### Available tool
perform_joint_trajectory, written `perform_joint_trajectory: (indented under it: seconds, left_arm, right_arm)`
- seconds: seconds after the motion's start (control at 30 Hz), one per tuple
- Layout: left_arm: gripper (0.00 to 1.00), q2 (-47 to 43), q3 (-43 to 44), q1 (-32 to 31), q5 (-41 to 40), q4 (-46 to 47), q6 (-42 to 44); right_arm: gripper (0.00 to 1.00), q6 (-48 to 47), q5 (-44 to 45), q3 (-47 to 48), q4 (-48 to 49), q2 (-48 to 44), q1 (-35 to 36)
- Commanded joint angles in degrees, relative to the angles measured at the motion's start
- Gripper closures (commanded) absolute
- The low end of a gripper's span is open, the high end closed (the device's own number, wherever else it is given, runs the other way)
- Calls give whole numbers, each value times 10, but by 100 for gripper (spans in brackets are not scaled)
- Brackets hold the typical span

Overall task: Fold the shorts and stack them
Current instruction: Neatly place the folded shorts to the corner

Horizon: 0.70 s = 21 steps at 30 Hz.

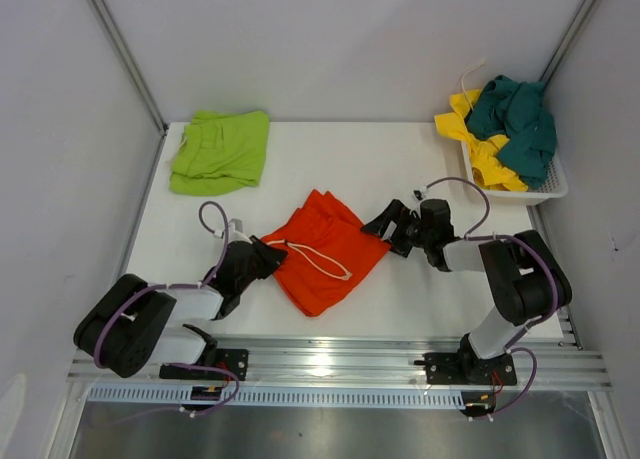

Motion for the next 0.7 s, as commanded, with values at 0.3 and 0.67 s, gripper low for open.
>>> perform_joint_trajectory:
  seconds: [0.3, 0.67]
  left_arm:
    - [100, 22, 39, 25, 80, -3, 84]
    - [100, 15, 75, 49, 112, -52, 152]
  right_arm:
    - [2, -172, -132, 117, -163, 124, -2]
    - [12, -356, -190, 269, -352, 232, 6]
